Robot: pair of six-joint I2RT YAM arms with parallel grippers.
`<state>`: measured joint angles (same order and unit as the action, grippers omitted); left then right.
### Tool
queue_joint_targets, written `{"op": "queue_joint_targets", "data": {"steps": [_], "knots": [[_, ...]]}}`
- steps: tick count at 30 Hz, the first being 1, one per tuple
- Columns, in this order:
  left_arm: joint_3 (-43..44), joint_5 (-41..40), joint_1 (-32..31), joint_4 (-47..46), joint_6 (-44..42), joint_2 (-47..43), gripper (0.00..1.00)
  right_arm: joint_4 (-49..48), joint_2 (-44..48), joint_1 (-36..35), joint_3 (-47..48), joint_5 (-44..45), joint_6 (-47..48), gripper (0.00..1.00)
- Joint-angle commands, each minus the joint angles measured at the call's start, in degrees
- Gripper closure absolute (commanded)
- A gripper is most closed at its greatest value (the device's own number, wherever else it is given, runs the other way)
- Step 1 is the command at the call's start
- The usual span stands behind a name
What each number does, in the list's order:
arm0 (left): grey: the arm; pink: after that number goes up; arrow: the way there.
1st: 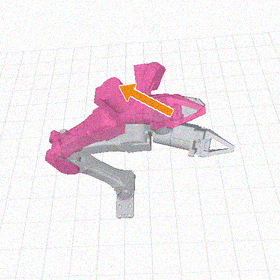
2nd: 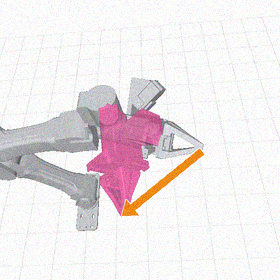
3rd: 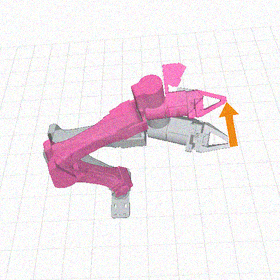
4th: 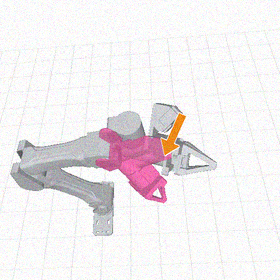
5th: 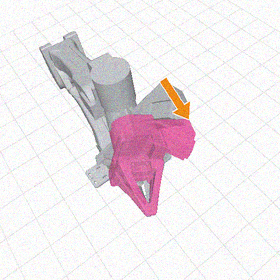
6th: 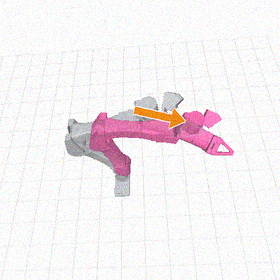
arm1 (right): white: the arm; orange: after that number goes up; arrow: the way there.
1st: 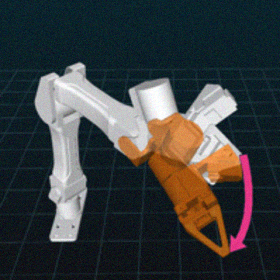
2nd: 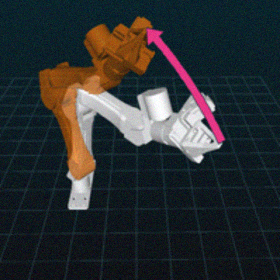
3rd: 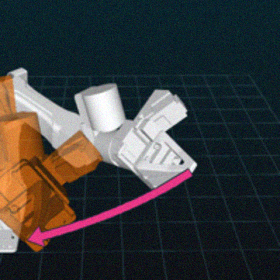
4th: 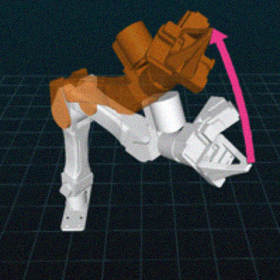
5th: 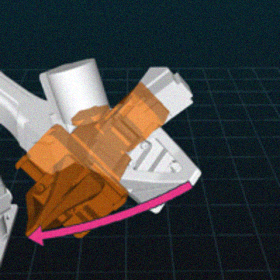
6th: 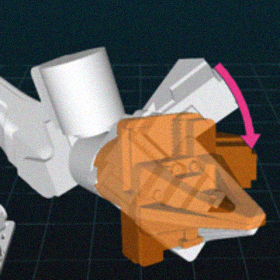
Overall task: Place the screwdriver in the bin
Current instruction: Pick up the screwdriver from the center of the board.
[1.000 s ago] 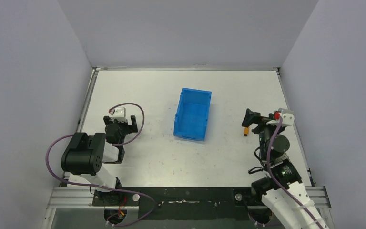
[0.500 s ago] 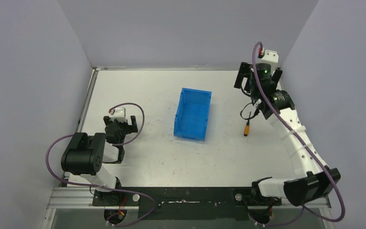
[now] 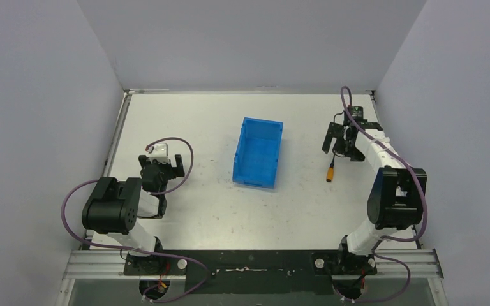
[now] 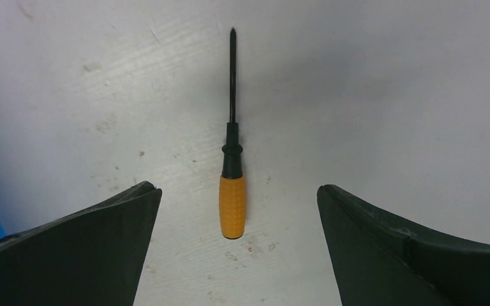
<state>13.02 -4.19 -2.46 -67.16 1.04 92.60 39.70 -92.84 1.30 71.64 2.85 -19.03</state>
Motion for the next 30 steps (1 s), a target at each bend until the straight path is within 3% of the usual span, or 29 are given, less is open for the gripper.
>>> {"op": "queue_joint_targets", "data": {"steps": [1, 5, 11, 21, 30], "knots": [[1.0, 0.5, 0.2, -3.4, 0.1, -0.2, 0.03, -4.6, -1.9, 1.5, -4.6, -2.4, 0.1, 0.0], [1.1, 0.5, 0.2, -3.5, 0.2, -0.2, 0.03, -6.9, -4.2, 1.5, -8.5, -4.3, 0.3, 0.03], [1.0, 0.4, 0.2, -3.4, 0.1, -0.2, 0.03, -10.3, -7.6, 1.5, -12.3, -8.4, 0.7, 0.23], [1.0, 0.4, 0.2, -3.6, 0.1, -0.2, 0.03, -7.4, -7.7, 0.9, -12.1, -6.6, 1.5, 0.98], [1.0, 0.4, 0.2, -3.6, 0.1, -0.2, 0.03, 8.6, -3.7, -0.3, -1.6, -6.1, 4.3, 1.0]]}}
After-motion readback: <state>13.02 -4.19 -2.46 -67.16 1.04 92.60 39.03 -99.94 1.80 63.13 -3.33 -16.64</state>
